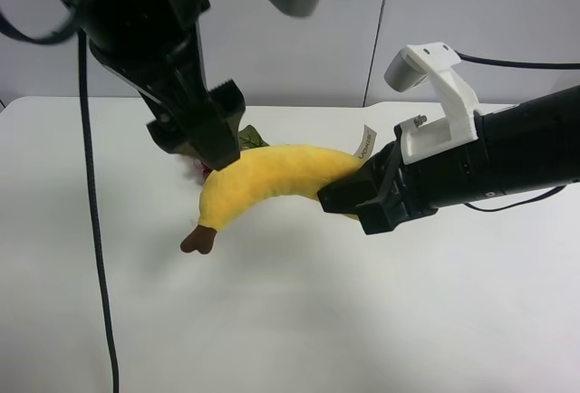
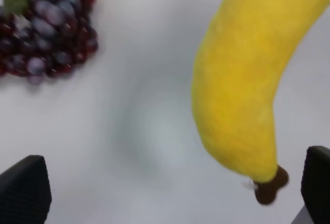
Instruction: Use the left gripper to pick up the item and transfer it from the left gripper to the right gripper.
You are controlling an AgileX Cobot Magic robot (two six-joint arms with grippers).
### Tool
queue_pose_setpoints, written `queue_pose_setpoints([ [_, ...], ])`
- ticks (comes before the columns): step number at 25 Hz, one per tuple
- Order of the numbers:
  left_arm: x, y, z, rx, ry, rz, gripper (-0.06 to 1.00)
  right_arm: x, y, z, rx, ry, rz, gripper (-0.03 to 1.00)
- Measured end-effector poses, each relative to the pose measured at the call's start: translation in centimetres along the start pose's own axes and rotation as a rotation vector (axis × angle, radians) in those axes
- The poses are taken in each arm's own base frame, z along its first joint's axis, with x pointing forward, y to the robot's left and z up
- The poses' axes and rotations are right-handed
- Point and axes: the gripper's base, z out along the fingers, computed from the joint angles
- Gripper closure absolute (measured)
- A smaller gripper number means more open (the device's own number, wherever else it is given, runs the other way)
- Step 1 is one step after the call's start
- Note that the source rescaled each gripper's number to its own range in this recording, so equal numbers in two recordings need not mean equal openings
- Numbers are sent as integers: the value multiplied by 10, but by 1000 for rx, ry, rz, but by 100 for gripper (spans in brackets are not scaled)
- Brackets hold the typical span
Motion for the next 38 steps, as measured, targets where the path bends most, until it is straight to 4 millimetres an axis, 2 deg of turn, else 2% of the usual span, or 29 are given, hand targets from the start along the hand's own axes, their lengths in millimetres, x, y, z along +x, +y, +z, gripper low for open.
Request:
queue_pose_setpoints([
  [4,12,2,-38,-16,-98,-52,-5,0,0,0,0,0,0,97],
  [7,34,1,-55,-31,-129,-85,-5,0,0,0,0,0,0,97],
  [14,127,-17,-46,-33,-41,-153,-5,0,0,0,0,0,0,97],
  [17,166,-24,-48,-36,-67,-211,-5,0,0,0,0,0,0,97],
  [22,223,-35,-61,-29,-267,-275,-5,0,0,0,0,0,0,97],
  [26,261,-45,-59,-3,-409,-300,-5,0,0,0,0,0,0,97],
  [30,288,-54,-50,28,-525,-316,-5,0,0,0,0,0,0,97],
  [33,302,-58,-50,30,-611,-321,-5,0,0,0,0,0,0,97],
  [38,310,-59,-55,29,-683,-323,-5,0,0,0,0,0,0,97],
])
